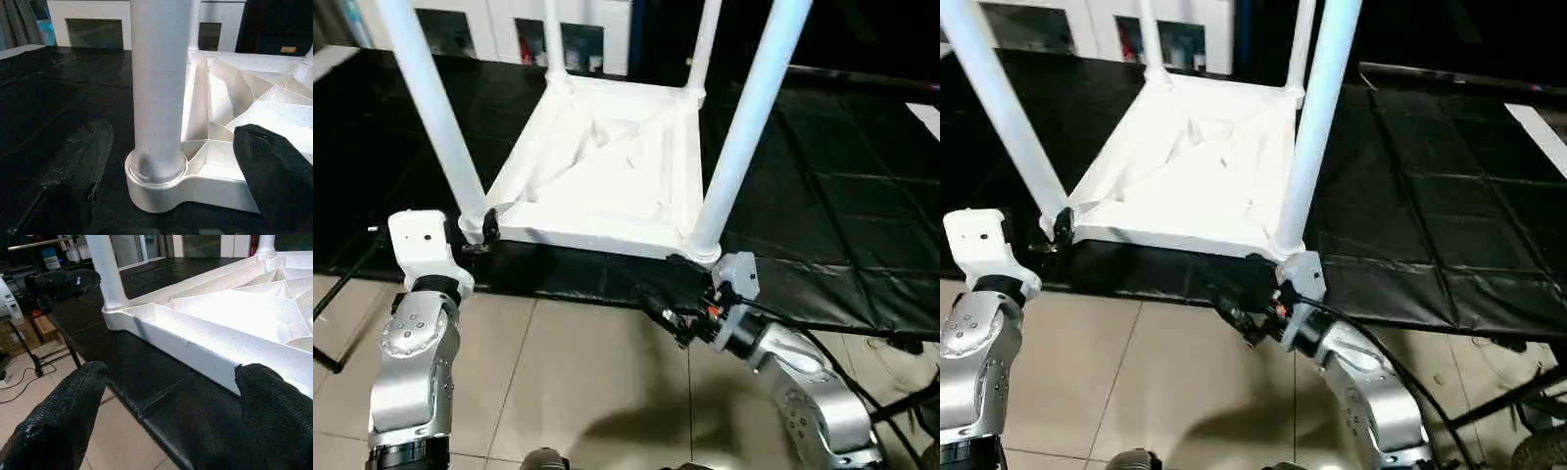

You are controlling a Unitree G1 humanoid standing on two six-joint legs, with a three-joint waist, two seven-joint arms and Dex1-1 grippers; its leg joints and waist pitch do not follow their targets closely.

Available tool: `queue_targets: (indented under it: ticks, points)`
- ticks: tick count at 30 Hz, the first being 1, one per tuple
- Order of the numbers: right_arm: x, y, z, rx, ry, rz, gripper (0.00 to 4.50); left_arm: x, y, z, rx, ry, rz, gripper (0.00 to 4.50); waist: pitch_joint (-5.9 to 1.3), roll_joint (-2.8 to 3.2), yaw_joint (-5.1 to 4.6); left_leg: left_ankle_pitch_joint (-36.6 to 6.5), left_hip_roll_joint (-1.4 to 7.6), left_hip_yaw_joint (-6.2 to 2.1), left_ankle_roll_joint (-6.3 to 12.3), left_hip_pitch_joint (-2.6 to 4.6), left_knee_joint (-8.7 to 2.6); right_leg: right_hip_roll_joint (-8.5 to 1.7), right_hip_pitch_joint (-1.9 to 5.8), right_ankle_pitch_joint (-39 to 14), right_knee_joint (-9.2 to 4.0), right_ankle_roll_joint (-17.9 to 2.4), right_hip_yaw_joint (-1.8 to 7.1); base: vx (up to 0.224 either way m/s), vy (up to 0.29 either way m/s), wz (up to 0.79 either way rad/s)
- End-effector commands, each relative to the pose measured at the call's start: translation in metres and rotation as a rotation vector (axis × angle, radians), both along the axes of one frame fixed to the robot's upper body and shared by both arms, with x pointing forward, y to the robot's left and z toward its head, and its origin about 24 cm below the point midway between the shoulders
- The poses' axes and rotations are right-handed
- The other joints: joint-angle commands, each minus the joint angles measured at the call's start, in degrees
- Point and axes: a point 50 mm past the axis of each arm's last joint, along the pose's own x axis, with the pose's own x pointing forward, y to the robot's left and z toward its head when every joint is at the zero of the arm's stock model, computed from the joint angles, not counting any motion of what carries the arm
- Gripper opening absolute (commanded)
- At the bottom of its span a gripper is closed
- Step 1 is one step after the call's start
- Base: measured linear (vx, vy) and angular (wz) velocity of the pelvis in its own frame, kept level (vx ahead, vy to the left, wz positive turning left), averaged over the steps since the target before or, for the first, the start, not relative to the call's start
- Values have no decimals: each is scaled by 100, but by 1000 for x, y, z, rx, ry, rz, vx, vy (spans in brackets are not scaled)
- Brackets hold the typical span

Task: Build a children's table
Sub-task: Flip table

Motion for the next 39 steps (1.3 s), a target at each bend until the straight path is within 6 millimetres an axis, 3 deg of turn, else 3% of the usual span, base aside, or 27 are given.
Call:
queue_targets:
  ticks: [1, 9, 14, 21, 25, 26, 29, 35, 39]
  points:
    - [1, -1, 2, 0, -13, -8, 450, 5, 1, 2, 12, -8, 7, 444, -421, 69, -11, -905, 67, 71, 191, 47, -324, -366, 315, 156, -394, -954, 272, 0, 0, 0]
    - [4, 4, 4, 9, -28, -14, 450, 24, 4, 6, 13, 25, -11, 444, -401, 45, -10, -1106, 63, 96, 166, 63, -340, -420, 305, -541, -450, -838, 285, 0, 0, 0]
    - [6, 6, 5, 7, -38, -19, 450, 40, 2, 13, 11, 40, -14, 444, -416, 57, -9, -1161, 67, 97, 134, 70, -342, -428, 299, -612, -452, -836, 282, 0, 0, 0]
    - [7, 7, 5, 5, -43, -25, 450, 55, -5, 19, -37, 40, -38, 444, -461, 84, 8, -1030, 66, 120, 152, 73, -319, -427, 306, -247, -409, -944, 274, 0, 0, 0]
    - [7, 7, 5, 7, -44, -22, 450, 56, -16, 21, -70, 30, -167, 444, -466, 88, 18, -1084, 70, 131, 144, 76, -314, -438, 304, -208, -400, -1018, 279, 0, 0, 0]
    - [5, 6, 5, 7, -43, -17, 450, 53, -25, 19, -111, 49, -291, 444, -466, 93, 29, -1085, 72, 134, 148, 86, -310, -442, 297, -214, -399, -1028, 281, 0, 0, 0]
    - [3, 4, 3, 4, -38, -6, 450, 45, -35, 15, -139, 83, -449, 444, -437, 95, 113, -1268, 97, 155, 108, 113, -334, -449, 253, -509, -416, -1043, 290, 0, 0, 0]
    - [3, 4, 2, 2, -33, 2, 450, 53, -38, 13, -140, 98, -418, 444, -411, 63, 133, -1526, 82, 160, 61, 105, -365, -451, 257, -1000, -483, -807, 292, 0, 0, 0]
    - [4, 5, 3, 1, -35, 6, 450, 61, -44, 13, -154, 101, -360, 404, -425, 48, 120, -1404, 79, 145, 66, 73, -357, -462, 277, -1077, -491, -701, 285, 0, 0, 0]
